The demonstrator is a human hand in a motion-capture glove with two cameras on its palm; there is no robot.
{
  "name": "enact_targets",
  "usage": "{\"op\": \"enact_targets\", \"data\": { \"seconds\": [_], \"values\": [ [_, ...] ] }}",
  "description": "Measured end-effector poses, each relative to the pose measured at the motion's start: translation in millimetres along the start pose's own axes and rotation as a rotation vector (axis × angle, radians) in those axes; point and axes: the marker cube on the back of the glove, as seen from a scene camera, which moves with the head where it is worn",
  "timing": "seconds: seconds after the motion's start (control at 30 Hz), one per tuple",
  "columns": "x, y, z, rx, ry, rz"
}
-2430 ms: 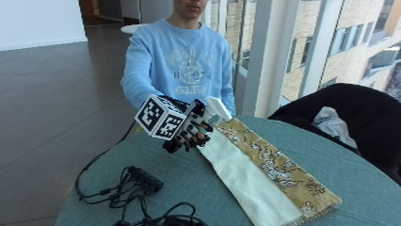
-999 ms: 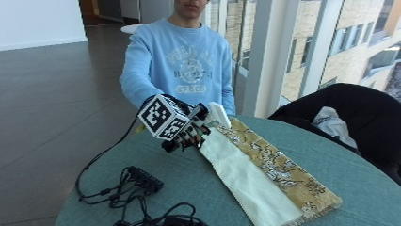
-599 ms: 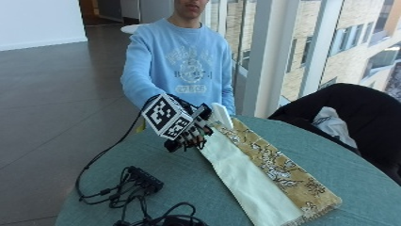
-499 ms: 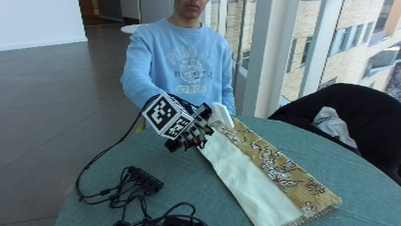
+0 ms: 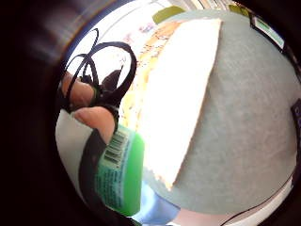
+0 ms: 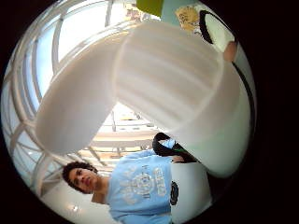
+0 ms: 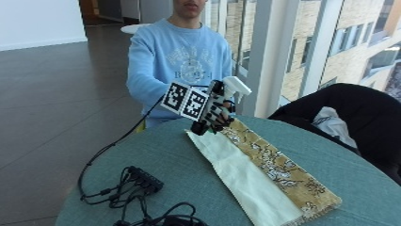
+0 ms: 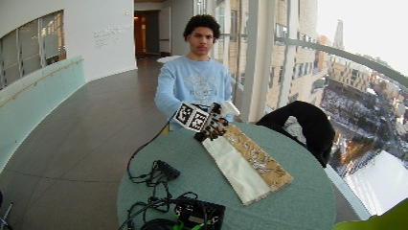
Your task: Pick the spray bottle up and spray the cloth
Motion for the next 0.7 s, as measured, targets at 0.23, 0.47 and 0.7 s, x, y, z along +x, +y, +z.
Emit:
{"op": "enact_targets", "data": {
  "seconds": [0.23,0.47,0.7],
  "values": [
    [-38.1,-16.4,43.8,0.046,-0.091,-0.13],
    [-69.7,-36.0,101.2,0.017,-0.205,-0.217],
    [-76.1,-58.9,169.1,-0.041,-0.339,-0.255]
  ]
}}
